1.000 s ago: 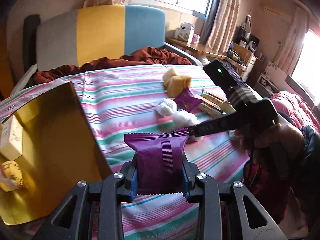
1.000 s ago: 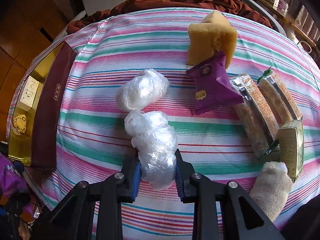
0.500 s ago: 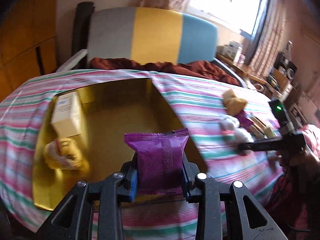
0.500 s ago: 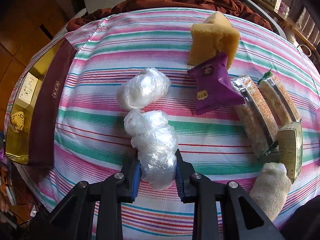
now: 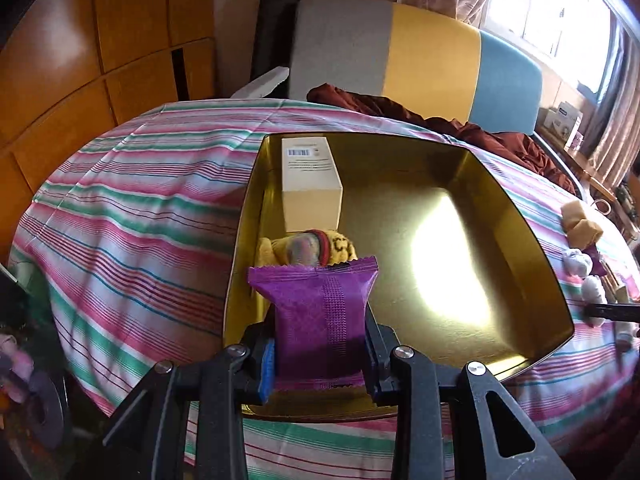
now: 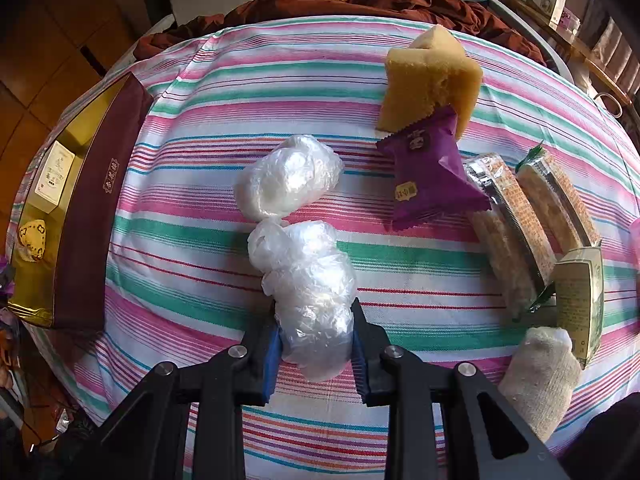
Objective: Organize objects
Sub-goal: 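Lower the purple packet into the tray beside the sock and open the left tool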
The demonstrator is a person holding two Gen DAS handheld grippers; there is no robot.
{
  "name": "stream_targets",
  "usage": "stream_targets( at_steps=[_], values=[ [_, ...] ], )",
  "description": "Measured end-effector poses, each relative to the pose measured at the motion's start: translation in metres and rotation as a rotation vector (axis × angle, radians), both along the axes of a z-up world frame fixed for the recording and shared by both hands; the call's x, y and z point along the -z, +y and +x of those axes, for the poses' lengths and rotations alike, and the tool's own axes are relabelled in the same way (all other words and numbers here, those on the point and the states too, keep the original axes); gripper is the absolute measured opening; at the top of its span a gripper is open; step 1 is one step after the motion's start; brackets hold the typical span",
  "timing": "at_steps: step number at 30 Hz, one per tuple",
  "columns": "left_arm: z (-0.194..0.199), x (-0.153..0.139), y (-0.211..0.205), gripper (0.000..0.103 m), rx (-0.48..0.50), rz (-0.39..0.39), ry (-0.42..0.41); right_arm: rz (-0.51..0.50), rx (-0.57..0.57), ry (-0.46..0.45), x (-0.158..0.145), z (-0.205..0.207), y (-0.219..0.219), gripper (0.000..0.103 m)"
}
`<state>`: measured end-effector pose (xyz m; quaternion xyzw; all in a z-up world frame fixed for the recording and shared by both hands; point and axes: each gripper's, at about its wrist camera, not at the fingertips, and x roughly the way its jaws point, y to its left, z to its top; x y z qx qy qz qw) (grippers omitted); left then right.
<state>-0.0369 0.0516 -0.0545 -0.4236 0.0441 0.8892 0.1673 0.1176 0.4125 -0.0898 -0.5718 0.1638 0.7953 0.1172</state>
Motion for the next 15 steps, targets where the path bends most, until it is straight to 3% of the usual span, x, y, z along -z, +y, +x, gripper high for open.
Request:
stream_targets(
  at_steps=[15],
  values=[
    [-0.0059, 0.0102, -0.0032, 0.037, -0.017, -0.005, -0.014, 0.008, 0.0, -0.001, 0.0003, -0.0003, -0.0004, 0.029]
  ],
)
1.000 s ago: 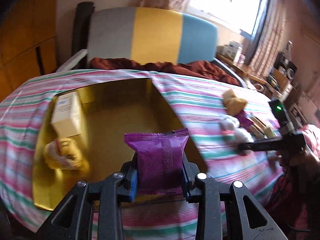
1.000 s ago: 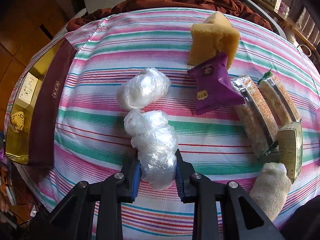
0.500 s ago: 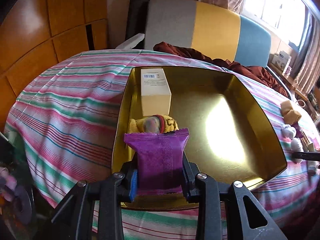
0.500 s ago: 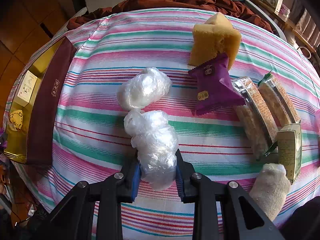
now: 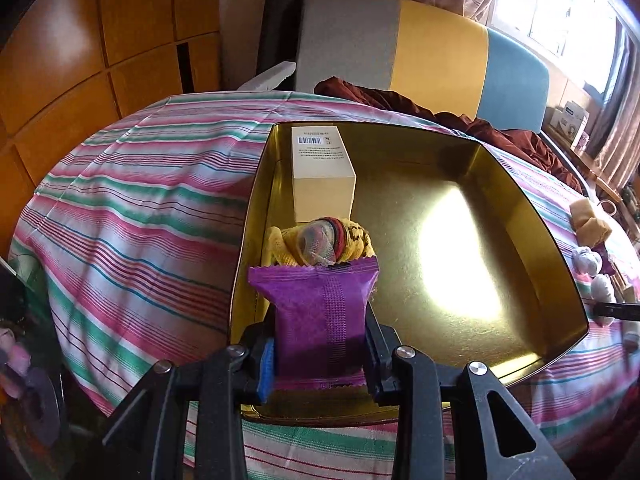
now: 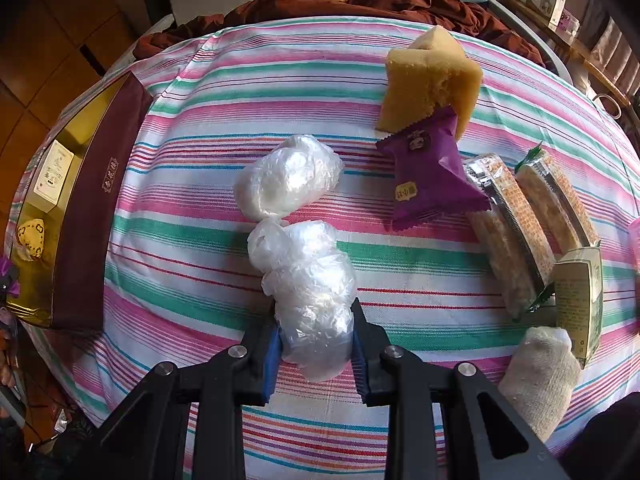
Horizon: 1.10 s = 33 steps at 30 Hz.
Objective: Organize objects
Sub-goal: 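Lower the purple packet into the tray beside the sock and open the left tool, then carry the plastic-wrapped ball into the tray and release it with the right tool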
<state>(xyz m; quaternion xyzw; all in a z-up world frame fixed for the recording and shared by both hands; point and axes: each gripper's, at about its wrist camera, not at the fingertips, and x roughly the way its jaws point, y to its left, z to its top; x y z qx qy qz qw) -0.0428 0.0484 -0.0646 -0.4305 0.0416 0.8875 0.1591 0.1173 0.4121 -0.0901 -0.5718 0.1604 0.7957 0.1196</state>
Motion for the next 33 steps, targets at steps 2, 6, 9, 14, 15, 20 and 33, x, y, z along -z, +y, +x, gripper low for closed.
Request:
stream_targets(
  at_steps=[2, 6, 9, 14, 15, 20, 33],
  values=[
    [0.0, 0.0, -0.001, 0.042, -0.005, -0.001, -0.002, 0.0, 0.0, 0.0, 0.0, 0.0, 0.0, 0.029],
    [0.002, -0.004, -0.003, 0.051, -0.01, 0.007, 0.014, 0.003, 0.0, -0.001, 0.0, 0.0, 0.0, 0.029],
    [0.004, -0.008, -0.004, 0.051, -0.014, 0.012, 0.027, 0.007, 0.004, -0.004, 0.0, 0.002, -0.003, 0.029],
    [0.006, -0.017, -0.005, 0.052, -0.022, 0.031, 0.047, 0.004, -0.005, -0.004, -0.002, 0.013, -0.019, 0.029],
    [0.007, -0.019, -0.005, 0.053, -0.023, 0.035, 0.051, -0.003, -0.009, 0.001, -0.004, 0.016, -0.023, 0.029],
    [0.011, -0.029, -0.005, 0.057, -0.018, 0.043, 0.082, -0.051, -0.06, 0.08, -0.024, 0.028, -0.047, 0.029],
    [0.017, -0.036, -0.013, 0.062, -0.033, 0.062, 0.105, -0.129, -0.421, 0.216, -0.074, -0.056, -0.191, 0.029]
  ],
)
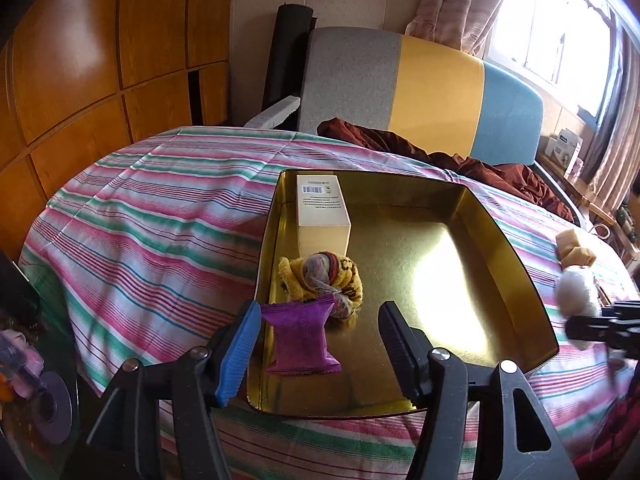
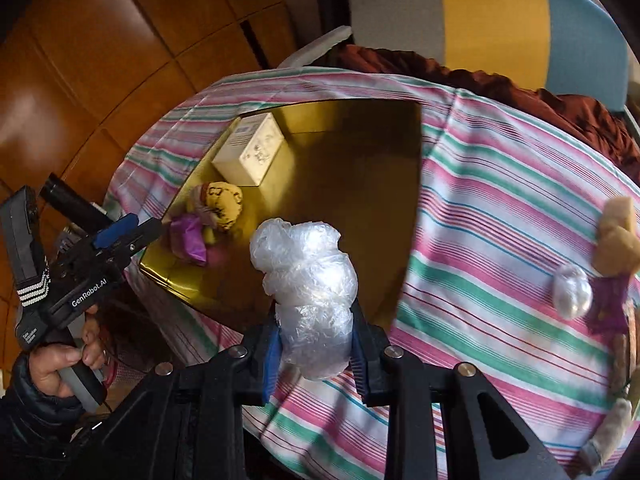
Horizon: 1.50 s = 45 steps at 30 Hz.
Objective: Organize objects
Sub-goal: 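Carry the plastic-wrapped ball into the tray and release it with the right tool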
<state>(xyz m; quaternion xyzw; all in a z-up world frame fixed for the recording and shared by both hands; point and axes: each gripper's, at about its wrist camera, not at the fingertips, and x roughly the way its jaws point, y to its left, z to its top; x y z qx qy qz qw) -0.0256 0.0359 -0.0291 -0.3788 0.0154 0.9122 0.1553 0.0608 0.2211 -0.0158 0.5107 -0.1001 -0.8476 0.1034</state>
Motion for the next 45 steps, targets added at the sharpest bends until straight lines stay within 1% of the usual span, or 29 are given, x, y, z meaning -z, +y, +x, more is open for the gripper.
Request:
stream_targets(
  at_steps=[4, 5, 6, 8, 9, 10, 11, 12, 13, 16, 17, 19, 21, 27, 31, 35, 38, 40, 43, 45],
  values=[
    [-0.003, 0.001, -0.016, 0.064, -0.041, 0.017, -0.007, -0.039, -0.071, -0.022, 0.011, -0.026, -0.041, 0.031],
    [-0.004, 0.002, -0.02, 0.065, -0.053, 0.021, -0.01, -0.062, -0.079, -0.02, 0.013, -0.031, -0.048, 0.035],
    [-0.005, 0.002, -0.026, 0.066, -0.069, 0.024, -0.014, -0.087, -0.085, -0.018, 0.014, -0.035, -0.054, 0.041],
    [-0.008, 0.004, -0.035, 0.067, -0.092, 0.029, -0.023, -0.114, -0.087, -0.02, 0.017, -0.041, -0.063, 0.073],
    [-0.008, 0.005, -0.039, 0.067, -0.102, 0.031, -0.028, -0.121, -0.086, -0.022, 0.019, -0.043, -0.067, 0.08],
    [-0.009, 0.006, -0.043, 0.068, -0.114, 0.033, -0.033, -0.128, -0.09, -0.022, 0.019, -0.042, -0.07, 0.082],
    [-0.009, 0.007, -0.047, 0.068, -0.125, 0.032, -0.035, -0.13, -0.099, -0.022, 0.02, -0.042, -0.072, 0.082],
    [-0.01, 0.008, -0.05, 0.071, -0.136, 0.03, -0.035, -0.122, -0.106, -0.02, 0.02, -0.04, -0.073, 0.082],
    [-0.01, 0.009, -0.053, 0.077, -0.145, 0.032, -0.034, -0.104, -0.11, -0.016, 0.021, -0.038, -0.074, 0.084],
    [-0.011, 0.011, -0.057, 0.087, -0.156, 0.046, -0.042, -0.045, -0.105, -0.004, 0.021, -0.03, -0.075, 0.086],
    [-0.012, 0.011, -0.057, 0.089, -0.157, 0.047, -0.046, -0.036, -0.101, -0.002, 0.021, -0.027, -0.074, 0.086],
    [-0.012, 0.012, -0.054, 0.098, -0.151, 0.052, -0.052, -0.021, -0.087, 0.005, 0.021, -0.02, -0.07, 0.086],
    [-0.012, 0.011, -0.049, 0.101, -0.137, 0.044, -0.051, -0.006, -0.069, 0.015, 0.02, -0.015, -0.065, 0.086],
    [-0.008, 0.008, -0.034, 0.103, -0.107, 0.015, -0.042, 0.029, 0.011, 0.044, 0.013, 0.005, -0.043, 0.086],
    [-0.006, 0.004, -0.024, 0.103, -0.079, 0.018, -0.033, 0.059, 0.086, 0.049, 0.009, 0.021, -0.015, 0.086],
    [-0.005, -0.001, -0.012, 0.103, -0.023, 0.045, -0.028, 0.093, 0.201, 0.035, 0.007, 0.042, 0.029, 0.086],
    [-0.005, -0.005, 0.0, 0.103, 0.02, 0.066, -0.033, 0.11, 0.319, 0.019, 0.004, 0.064, 0.069, 0.086],
    [-0.004, -0.007, 0.01, 0.103, 0.048, 0.074, -0.036, 0.138, 0.419, -0.005, 0.002, 0.079, 0.099, 0.086],
    [-0.001, -0.009, 0.026, 0.103, 0.086, 0.075, -0.036, 0.184, 0.602, -0.054, -0.002, 0.104, 0.147, 0.086],
    [0.001, -0.01, 0.037, 0.103, 0.114, 0.069, -0.035, 0.19, 0.72, -0.124, 0.001, 0.118, 0.181, 0.086]
  ],
)
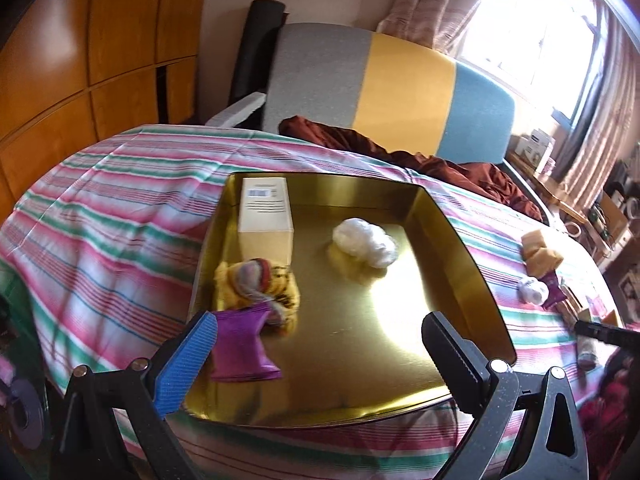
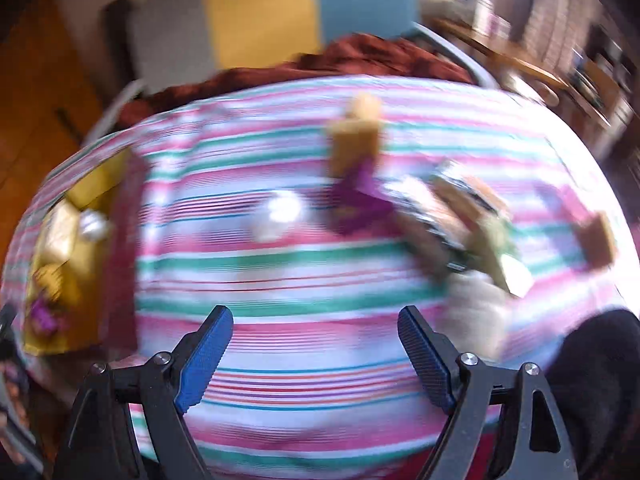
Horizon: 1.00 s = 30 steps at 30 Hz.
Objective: Organize objects
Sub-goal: 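Carry the plastic-wrapped ball into the tray and release it with the right tool, then move both tools back toward the remaining items on the table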
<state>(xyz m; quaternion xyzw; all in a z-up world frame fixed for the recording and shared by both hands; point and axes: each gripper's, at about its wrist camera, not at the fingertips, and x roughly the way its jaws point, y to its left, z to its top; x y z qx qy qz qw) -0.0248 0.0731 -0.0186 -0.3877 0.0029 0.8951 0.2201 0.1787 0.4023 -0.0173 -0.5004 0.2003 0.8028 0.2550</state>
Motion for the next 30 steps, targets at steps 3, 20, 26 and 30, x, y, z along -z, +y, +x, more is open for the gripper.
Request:
stream_targets(
  at_steps=[3, 20, 26, 30],
  values=[
    [0.003, -0.001, 0.014, 0.103, 0.041, -0.003, -0.002, -0.027, 0.177, -0.046, 0.008, 0.022, 0.046, 0.086],
    [0.029, -0.019, 0.102, 0.103, 0.295, 0.008, 0.02, -0.312, -0.068, 0.239, -0.014, -0.001, 0.044, 0.091],
    [0.048, -0.023, 0.151, 0.103, 0.438, 0.03, -0.014, -0.19, 0.022, 0.246, -0.029, 0.012, 0.065, 0.091],
    [0.064, -0.017, 0.189, 0.099, 0.527, 0.025, -0.063, -0.174, 0.106, 0.232, -0.02, 0.031, 0.088, 0.091]
  ],
)
